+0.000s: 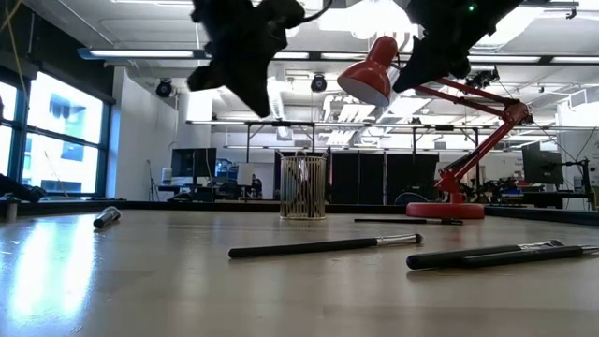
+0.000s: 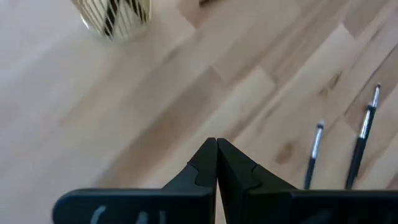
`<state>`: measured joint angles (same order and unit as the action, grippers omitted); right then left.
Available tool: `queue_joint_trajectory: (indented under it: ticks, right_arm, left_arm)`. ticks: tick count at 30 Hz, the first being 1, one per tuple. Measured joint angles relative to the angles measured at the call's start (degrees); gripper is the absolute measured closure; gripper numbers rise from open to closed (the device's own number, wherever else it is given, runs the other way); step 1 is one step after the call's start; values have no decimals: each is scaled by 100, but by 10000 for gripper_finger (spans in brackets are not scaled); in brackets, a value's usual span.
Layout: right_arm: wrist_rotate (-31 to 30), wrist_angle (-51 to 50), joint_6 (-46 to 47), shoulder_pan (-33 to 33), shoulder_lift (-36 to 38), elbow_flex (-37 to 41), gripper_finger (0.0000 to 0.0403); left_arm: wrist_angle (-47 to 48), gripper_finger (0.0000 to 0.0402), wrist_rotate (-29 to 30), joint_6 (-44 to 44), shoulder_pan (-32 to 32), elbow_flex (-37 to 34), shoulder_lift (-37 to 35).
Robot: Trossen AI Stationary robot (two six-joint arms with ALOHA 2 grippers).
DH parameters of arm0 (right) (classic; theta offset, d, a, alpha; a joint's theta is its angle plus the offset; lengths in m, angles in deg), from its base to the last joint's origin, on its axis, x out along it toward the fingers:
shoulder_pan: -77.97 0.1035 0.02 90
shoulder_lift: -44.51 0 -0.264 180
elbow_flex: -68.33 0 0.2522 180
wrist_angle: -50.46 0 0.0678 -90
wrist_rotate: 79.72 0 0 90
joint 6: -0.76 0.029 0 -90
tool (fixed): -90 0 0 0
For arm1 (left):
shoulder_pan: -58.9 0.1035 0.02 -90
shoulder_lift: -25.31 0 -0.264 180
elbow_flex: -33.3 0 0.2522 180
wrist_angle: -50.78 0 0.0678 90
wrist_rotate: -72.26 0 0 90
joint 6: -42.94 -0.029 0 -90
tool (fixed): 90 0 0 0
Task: Pick & Place Makeup Brushes
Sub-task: Put the blush brush into the makeup brush holder
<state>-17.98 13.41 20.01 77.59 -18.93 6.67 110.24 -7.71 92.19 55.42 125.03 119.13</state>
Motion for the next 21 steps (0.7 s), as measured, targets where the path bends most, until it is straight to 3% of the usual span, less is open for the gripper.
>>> queue_joint_trajectory:
  ticks: [4, 8, 15, 21]
  right_arm:
    - [221, -1, 11, 0, 0, 0, 399]
    - [297, -138, 264, 0, 0, 0, 401]
    - [253, -241, 964, 0, -25, 0, 400]
    - [108, -123, 1532, -2, -222, 2, 399]
  left_arm:
    - [-27, 401, -192, 408, -449, -498, -2]
    - [-313, 401, -167, 1279, -740, -1424, -145]
    - [-1650, 401, 669, 2736, -959, -2953, -1102]
    - [-947, 401, 1183, 4164, -968, -3561, -1898]
